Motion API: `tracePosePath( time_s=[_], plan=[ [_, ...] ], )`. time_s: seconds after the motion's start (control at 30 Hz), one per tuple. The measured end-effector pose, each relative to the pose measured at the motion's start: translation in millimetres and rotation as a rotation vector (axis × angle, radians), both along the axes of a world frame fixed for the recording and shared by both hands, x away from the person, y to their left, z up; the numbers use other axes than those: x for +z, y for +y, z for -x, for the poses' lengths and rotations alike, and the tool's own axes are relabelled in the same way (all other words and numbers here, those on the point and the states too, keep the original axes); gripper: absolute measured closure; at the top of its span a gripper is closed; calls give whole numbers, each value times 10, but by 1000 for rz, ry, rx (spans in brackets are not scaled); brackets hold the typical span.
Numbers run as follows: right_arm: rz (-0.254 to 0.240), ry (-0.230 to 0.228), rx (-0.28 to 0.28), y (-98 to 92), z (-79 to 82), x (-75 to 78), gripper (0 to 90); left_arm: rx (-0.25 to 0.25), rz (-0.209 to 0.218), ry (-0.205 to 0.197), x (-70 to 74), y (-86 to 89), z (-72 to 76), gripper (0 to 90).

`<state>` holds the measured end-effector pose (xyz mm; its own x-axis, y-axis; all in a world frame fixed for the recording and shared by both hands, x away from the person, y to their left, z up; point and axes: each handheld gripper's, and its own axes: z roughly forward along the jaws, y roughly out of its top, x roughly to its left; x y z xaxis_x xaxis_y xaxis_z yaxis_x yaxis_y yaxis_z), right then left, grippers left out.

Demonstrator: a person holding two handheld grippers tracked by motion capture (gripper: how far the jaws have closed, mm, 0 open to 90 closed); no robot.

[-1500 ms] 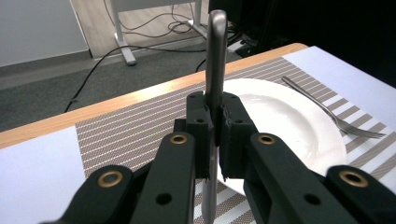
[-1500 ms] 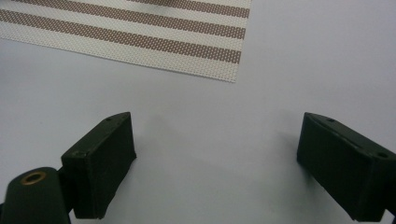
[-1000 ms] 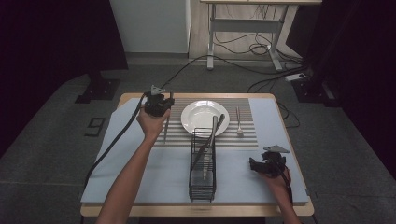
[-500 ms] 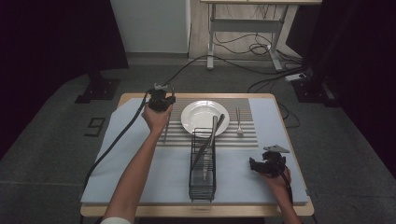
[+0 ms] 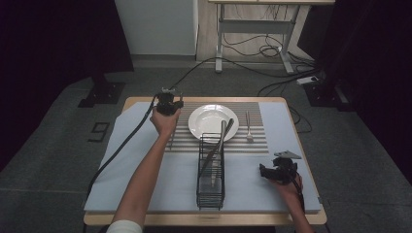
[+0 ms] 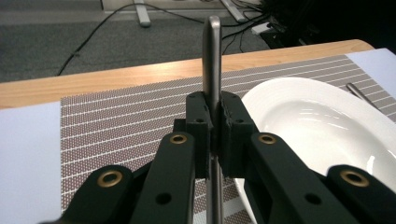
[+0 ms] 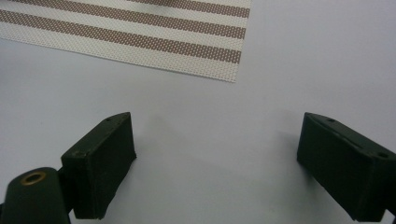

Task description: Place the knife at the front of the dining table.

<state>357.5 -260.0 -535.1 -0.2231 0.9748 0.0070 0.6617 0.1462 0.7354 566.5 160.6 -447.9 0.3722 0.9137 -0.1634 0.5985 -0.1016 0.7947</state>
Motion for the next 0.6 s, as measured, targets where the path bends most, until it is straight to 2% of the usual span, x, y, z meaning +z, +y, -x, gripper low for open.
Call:
tracePosePath(
  time_s=[0.33,0.43,0.6],
  plan=[
    [-1,1,1,0,-2,1,109,0,27,36,-106,36,-129,838],
    [-2,0,1,-1,-1,0,109,0,48,51,-151,52,-179,838],
    [-1,0,1,-1,0,0,109,2,53,63,-187,59,-208,838]
  ],
)
